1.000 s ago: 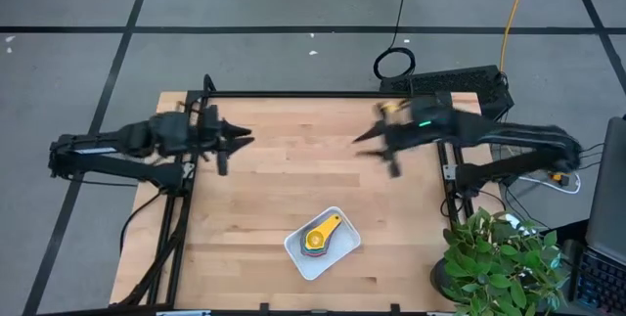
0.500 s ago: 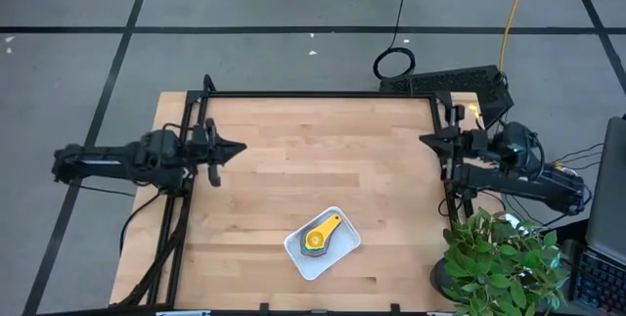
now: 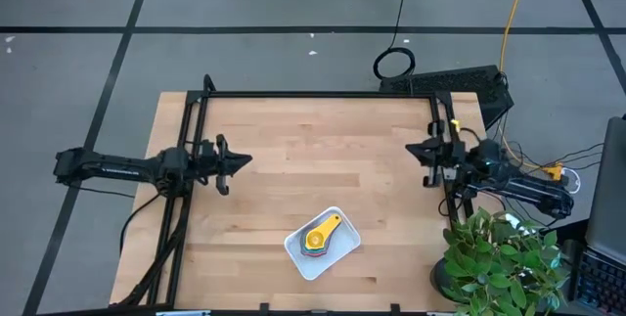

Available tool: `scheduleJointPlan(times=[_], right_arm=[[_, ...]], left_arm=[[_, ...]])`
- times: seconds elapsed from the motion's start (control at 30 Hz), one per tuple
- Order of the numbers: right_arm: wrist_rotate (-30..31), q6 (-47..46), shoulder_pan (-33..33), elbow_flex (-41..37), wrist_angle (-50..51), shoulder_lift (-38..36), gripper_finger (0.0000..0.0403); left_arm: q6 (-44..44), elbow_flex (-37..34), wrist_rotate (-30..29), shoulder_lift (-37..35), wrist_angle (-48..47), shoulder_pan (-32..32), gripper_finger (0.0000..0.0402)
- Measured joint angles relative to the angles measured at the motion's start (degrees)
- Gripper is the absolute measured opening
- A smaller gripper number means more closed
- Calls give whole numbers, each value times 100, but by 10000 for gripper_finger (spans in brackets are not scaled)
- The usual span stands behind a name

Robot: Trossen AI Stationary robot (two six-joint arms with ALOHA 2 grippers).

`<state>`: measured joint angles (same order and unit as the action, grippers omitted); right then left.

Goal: Nest measuring cups in basket
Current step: Return to Home Position

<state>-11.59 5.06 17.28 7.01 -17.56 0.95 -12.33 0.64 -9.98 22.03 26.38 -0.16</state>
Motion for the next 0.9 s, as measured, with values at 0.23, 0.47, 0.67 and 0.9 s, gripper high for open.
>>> scheduleJointPlan(times=[0.23, 0.47, 0.67, 0.9], right_arm=[[580, 151, 0, -591, -243, 81, 0], [564, 202, -1, -595, -188, 88, 0], [558, 208, 0, -602, -162, 94, 0], [559, 206, 0, -606, -134, 94, 0]], left_arm=[[240, -6, 7, 24, -126, -26, 9], [934, -6, -48, 58, -176, -29, 3], [966, -6, -107, 58, -81, -25, 25], [963, -6, -107, 60, -87, -25, 41]])
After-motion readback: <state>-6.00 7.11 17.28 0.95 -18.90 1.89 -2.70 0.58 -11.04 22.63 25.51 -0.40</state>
